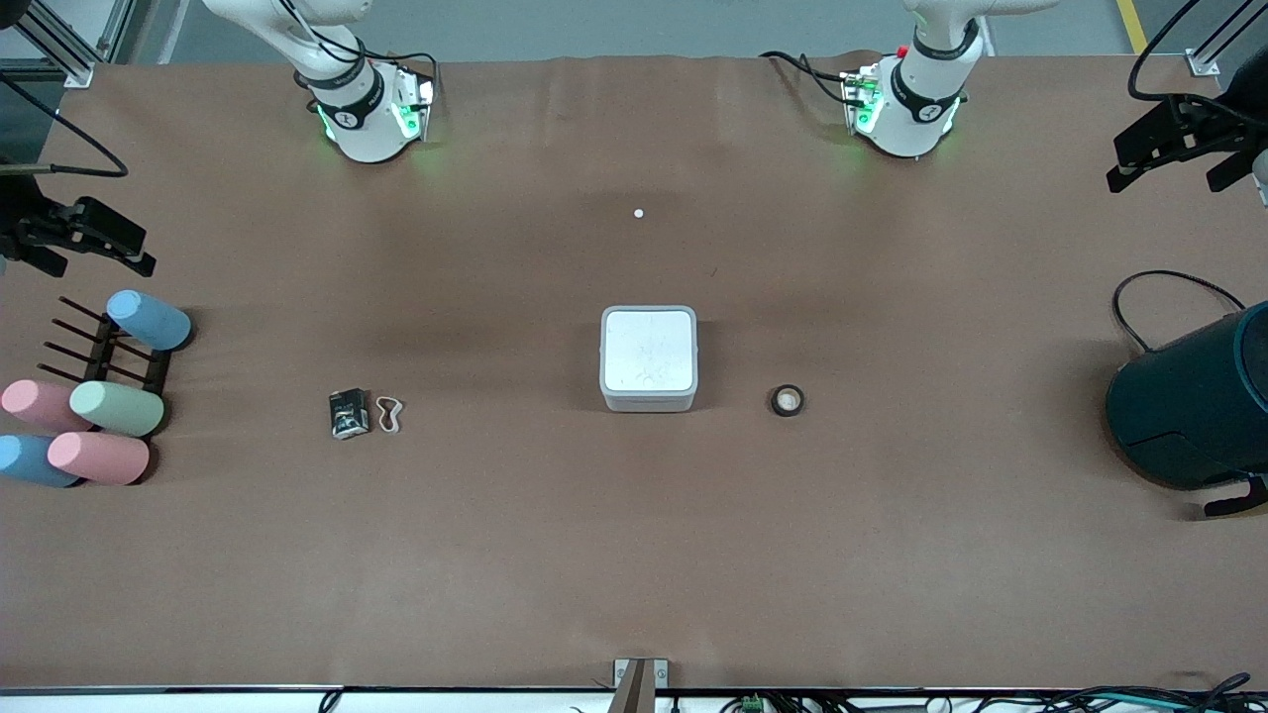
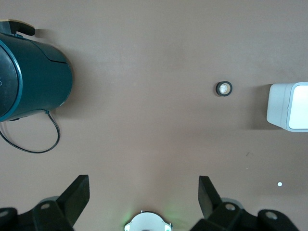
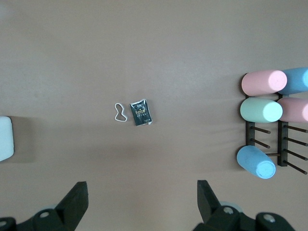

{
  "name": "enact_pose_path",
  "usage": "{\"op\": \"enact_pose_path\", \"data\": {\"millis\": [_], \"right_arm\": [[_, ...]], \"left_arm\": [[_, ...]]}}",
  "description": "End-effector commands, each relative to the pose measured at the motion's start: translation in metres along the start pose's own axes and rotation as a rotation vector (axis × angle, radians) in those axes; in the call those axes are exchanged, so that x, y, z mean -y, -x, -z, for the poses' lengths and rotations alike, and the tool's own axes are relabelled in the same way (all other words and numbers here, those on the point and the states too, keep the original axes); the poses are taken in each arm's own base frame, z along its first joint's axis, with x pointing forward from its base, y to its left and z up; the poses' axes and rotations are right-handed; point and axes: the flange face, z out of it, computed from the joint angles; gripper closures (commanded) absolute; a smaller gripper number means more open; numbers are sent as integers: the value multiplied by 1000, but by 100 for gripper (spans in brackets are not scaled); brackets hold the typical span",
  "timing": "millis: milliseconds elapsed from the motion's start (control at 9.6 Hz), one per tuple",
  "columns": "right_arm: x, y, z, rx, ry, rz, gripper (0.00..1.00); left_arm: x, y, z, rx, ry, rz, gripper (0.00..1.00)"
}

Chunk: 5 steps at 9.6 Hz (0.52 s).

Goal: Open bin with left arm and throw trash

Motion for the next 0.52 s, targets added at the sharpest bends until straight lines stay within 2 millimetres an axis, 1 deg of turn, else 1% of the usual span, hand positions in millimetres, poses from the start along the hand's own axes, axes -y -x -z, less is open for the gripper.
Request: {"op": "enact_pose_path", "data": {"millis": [0,208,312,417], "right_arm": [[3,-1,2,-6,-11,8,0],[3,-1,1,-6,-11,8,0],[3,-1,0,-4,-11,6,0],[7,-3,-5,-4,-11,13,0]], "left_arm": [[-12,6,5,-7,-5,-19,0],[-11,3,0,2,-2,-28,0],[-18,-1,-7,18,1,-53,0],[-47,-14,-31,65,6,-89,2]]}}
